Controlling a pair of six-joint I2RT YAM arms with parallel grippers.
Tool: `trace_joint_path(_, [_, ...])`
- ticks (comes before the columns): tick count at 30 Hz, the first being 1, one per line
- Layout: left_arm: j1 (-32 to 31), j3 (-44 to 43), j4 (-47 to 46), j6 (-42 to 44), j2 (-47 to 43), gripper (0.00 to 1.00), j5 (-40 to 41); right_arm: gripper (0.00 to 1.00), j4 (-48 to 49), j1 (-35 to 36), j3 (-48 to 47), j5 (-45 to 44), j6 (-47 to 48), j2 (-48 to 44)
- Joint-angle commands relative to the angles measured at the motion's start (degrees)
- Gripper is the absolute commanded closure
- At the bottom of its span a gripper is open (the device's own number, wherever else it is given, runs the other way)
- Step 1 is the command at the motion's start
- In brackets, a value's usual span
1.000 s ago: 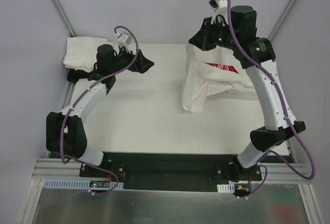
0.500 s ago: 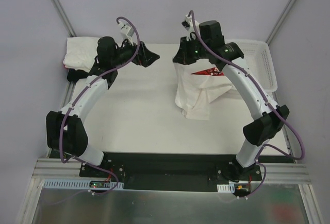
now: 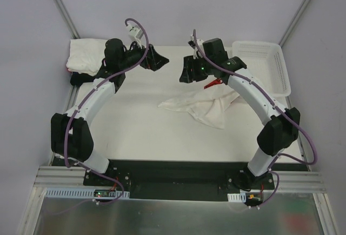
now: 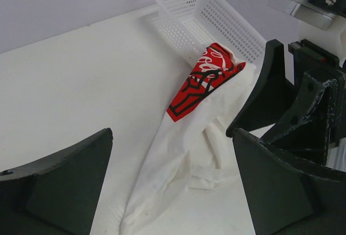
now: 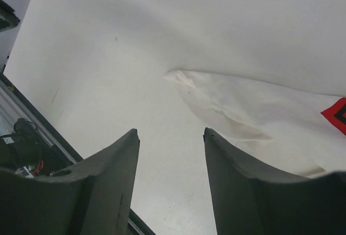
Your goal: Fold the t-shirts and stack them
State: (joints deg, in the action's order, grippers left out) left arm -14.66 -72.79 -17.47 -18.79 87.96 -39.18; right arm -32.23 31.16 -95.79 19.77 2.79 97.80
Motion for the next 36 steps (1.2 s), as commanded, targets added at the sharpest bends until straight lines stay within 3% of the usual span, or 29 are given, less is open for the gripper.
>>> trace_joint_path(1, [-0.29, 0.63, -3.09, 0.24, -3.15, 0.08, -1.43, 0.44, 2.69, -4.24, -1.07, -2.64, 1.61, -4.72])
trace_joint_path(8, [-0.29, 3.88, -2.92, 1.03, -6.48, 0.08, -0.72, 0.33, 5.06, -21.12, -3.27, 1.85, -1.11, -2.88])
trace_joint_path(16, [-0.29, 7.4, 0.42, 4.45, -10.7, 0.07, 2.87, 0.31, 7.7, -35.8, -4.07, 4.75, -5.51, 7.4])
trace_joint_path(24, [-0.29, 7.67, 3.15, 7.1, -13.34, 0.07, 5.34, 0.32, 17.45, -39.77, 9.03, 7.21, -11.13, 10.04])
trace_joint_path(34, [-0.29, 8.46, 2.8, 7.27, -15.8, 0.07, 5.52, 0.32, 23.16, -43.46, 16.77, 7.65, -13.15, 10.66])
trace_joint_path(36, [-0.29, 8.72, 2.71, 7.53, -15.98, 0.07, 5.78, 0.36, 24.66, -43.9, 18.26, 7.91, -14.47, 10.75])
